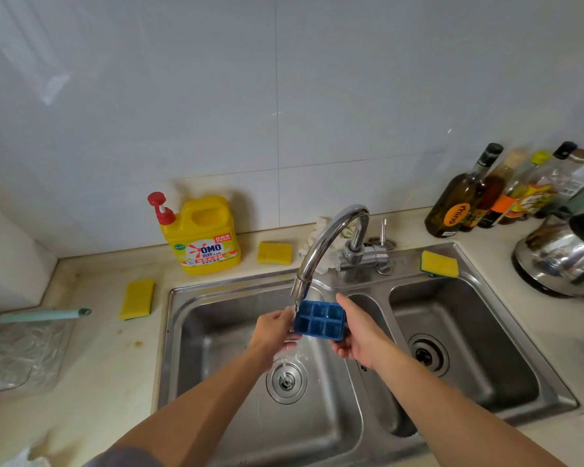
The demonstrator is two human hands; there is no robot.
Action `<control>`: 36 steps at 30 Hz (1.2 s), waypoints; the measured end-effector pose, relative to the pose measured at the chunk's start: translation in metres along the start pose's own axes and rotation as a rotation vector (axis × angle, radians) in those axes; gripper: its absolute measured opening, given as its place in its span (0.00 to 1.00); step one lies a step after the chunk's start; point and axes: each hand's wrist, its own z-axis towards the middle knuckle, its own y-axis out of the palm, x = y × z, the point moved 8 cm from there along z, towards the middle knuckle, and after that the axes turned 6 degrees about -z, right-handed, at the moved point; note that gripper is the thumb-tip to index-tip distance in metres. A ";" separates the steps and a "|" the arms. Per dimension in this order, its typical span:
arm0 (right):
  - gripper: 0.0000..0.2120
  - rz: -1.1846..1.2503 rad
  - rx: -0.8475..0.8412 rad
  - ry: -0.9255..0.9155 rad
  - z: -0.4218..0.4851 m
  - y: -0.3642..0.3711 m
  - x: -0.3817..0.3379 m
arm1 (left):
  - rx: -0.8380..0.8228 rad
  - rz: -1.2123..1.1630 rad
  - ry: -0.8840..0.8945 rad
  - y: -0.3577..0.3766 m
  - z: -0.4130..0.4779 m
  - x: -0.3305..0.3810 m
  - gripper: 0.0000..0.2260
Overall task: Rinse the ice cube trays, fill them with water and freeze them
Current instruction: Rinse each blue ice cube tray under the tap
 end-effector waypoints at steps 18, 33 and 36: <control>0.20 -0.819 0.411 -0.628 -0.030 -0.040 -0.015 | -0.029 0.269 0.029 0.013 -0.005 -0.015 0.11; 0.29 -1.037 0.453 -0.834 -0.050 -0.058 0.021 | -0.018 0.713 0.151 0.050 -0.005 -0.030 0.13; 0.28 -0.969 0.485 -0.846 -0.053 -0.074 0.017 | 0.007 0.715 0.150 0.058 -0.007 -0.033 0.12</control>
